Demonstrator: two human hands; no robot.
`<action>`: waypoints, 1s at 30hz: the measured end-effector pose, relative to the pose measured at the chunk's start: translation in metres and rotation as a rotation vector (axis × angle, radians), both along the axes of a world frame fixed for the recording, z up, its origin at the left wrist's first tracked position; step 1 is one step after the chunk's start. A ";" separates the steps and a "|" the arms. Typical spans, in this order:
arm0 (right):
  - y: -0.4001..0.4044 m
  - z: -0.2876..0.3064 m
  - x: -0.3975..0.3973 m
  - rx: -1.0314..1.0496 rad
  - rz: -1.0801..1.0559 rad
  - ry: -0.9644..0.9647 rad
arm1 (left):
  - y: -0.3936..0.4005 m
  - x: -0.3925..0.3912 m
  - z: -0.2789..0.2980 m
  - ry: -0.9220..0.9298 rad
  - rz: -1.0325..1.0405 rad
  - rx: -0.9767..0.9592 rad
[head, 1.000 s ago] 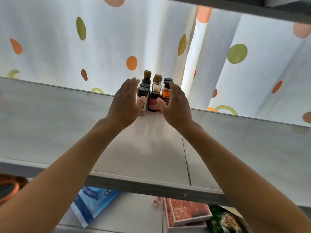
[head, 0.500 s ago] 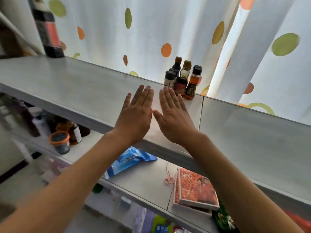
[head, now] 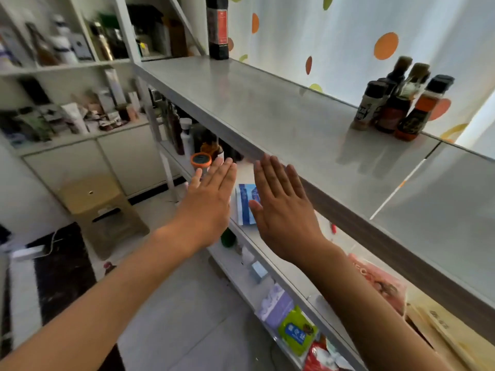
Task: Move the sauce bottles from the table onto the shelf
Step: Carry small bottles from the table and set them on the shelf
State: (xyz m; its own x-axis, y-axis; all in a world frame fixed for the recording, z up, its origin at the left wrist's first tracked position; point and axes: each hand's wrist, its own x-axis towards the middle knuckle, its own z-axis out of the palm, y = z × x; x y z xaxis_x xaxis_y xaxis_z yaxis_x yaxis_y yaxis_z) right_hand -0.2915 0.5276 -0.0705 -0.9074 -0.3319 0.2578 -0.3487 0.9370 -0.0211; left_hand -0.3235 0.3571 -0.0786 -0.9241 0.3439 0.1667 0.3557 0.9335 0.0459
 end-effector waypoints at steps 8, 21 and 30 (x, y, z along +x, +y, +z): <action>-0.125 -0.062 0.013 -0.049 0.334 0.005 | -0.114 0.079 -0.036 -0.064 0.298 -0.035; -0.402 -0.115 0.163 -0.004 0.801 -0.029 | -0.347 0.304 -0.088 -0.025 0.813 0.145; -0.582 -0.132 0.329 0.004 1.068 -0.086 | -0.486 0.492 -0.108 -0.044 1.130 0.191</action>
